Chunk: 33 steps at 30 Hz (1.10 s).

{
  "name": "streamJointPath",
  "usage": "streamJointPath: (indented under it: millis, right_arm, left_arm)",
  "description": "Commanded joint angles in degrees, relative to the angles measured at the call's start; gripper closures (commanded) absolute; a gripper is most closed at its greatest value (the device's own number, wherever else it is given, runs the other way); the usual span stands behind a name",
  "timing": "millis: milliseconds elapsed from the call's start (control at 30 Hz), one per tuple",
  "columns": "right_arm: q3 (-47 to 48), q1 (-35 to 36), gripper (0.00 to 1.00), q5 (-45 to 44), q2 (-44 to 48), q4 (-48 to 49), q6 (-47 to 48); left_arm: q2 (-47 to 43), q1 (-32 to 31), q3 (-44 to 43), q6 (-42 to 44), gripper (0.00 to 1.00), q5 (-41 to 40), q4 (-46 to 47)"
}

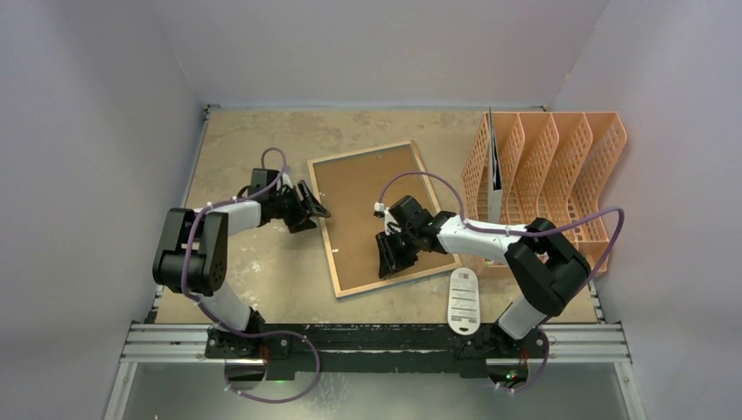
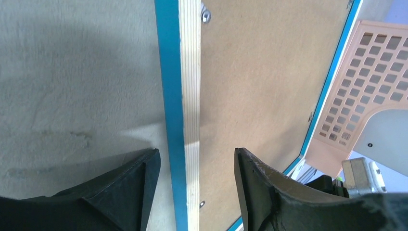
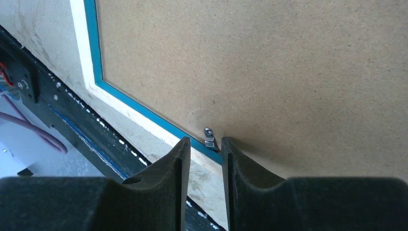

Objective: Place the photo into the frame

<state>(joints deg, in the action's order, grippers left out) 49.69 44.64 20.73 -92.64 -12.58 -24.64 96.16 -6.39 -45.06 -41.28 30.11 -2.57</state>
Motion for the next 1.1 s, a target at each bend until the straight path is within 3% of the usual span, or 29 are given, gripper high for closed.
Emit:
streamJointPath:
  millis: [0,300,533,1067]
  right_arm:
    - [0.1,0.4,0.68,3.4,-0.4,-0.5,1.2]
    - [-0.2,0.4,0.71,8.2,-2.0,-0.6,1.2]
    - [-0.3,0.4,0.71,13.4,-2.7,1.6,-0.9]
    - [-0.9,0.4,0.69,14.8,-4.2,8.8,-5.4]
  left_arm:
    - [-0.5,0.0,4.9,4.6,0.38,-0.7,-9.7]
    - [-2.4,-1.5,10.1,4.4,0.47,8.1,-8.2]
    - [-0.5,-1.9,12.5,-0.5,0.55,15.6,0.7]
    - [-2.5,-1.9,14.6,-2.9,0.54,11.7,4.8]
